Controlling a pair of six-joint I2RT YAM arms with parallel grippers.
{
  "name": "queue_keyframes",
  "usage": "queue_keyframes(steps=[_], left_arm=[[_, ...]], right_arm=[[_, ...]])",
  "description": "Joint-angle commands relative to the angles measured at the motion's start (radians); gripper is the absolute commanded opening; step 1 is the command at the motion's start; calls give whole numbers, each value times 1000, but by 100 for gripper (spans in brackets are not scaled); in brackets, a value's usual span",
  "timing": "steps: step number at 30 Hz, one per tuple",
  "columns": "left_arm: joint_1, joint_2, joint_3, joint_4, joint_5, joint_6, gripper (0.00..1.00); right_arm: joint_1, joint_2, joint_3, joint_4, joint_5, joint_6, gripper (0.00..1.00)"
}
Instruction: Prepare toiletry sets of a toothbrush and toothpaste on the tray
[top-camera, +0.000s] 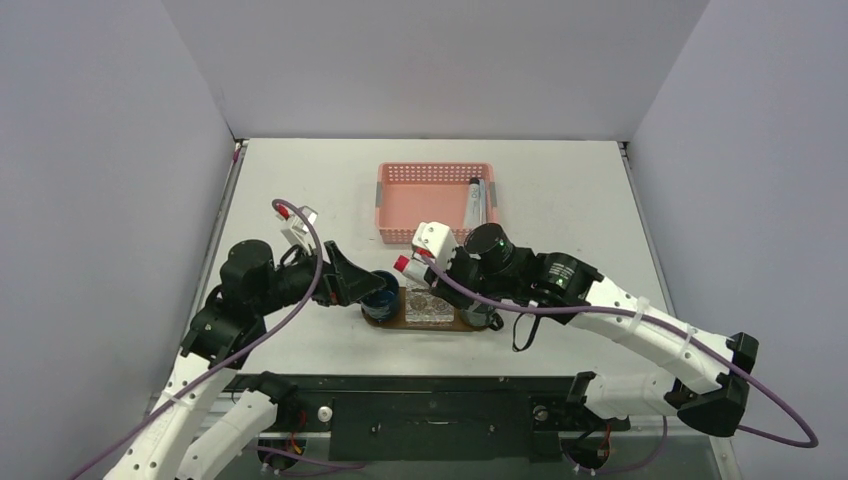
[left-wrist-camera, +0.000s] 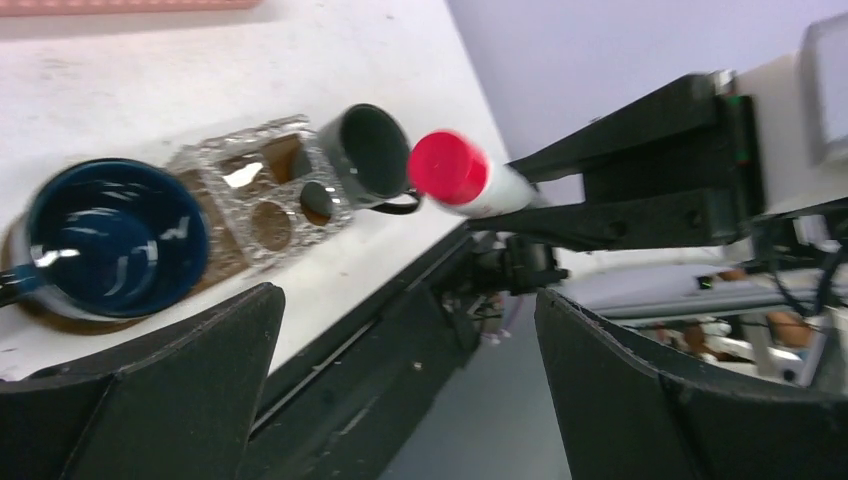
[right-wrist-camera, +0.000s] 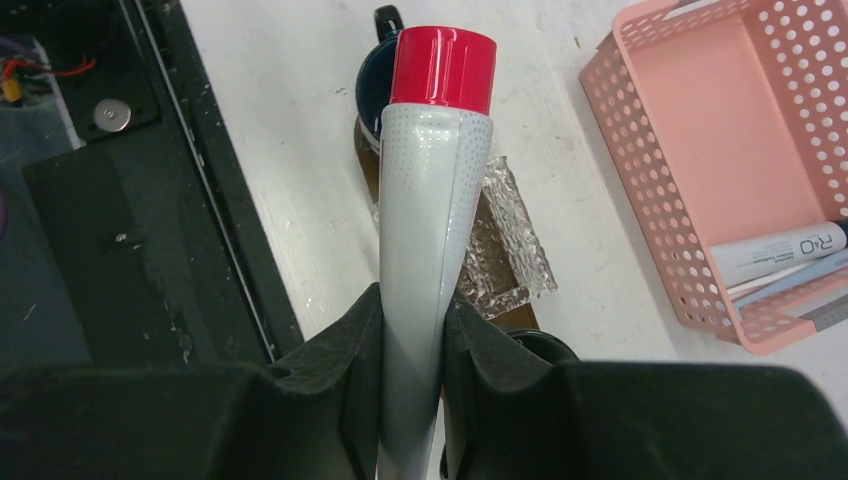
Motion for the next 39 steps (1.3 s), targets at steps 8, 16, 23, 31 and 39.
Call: queue_keyframes(steps=[8,16,23,31,39], left_arm=[[8,0,-93,411,343,-378,97],[8,-14,-103,395,383,-389,99],[7,-14,-104,345,404,-357,89],[7,-18,-114,313,420,-329,83],[8,-8,-113,289,424,-303,77]], right_arm=[[133,-71,-13,13,-10,-112,14],[208,-49,31,11,24,-197,13],[237,-18,79,1,70,-250,12],[256,13,128,-3,110,-286,12],[268,34,146,0,143,-308,12]])
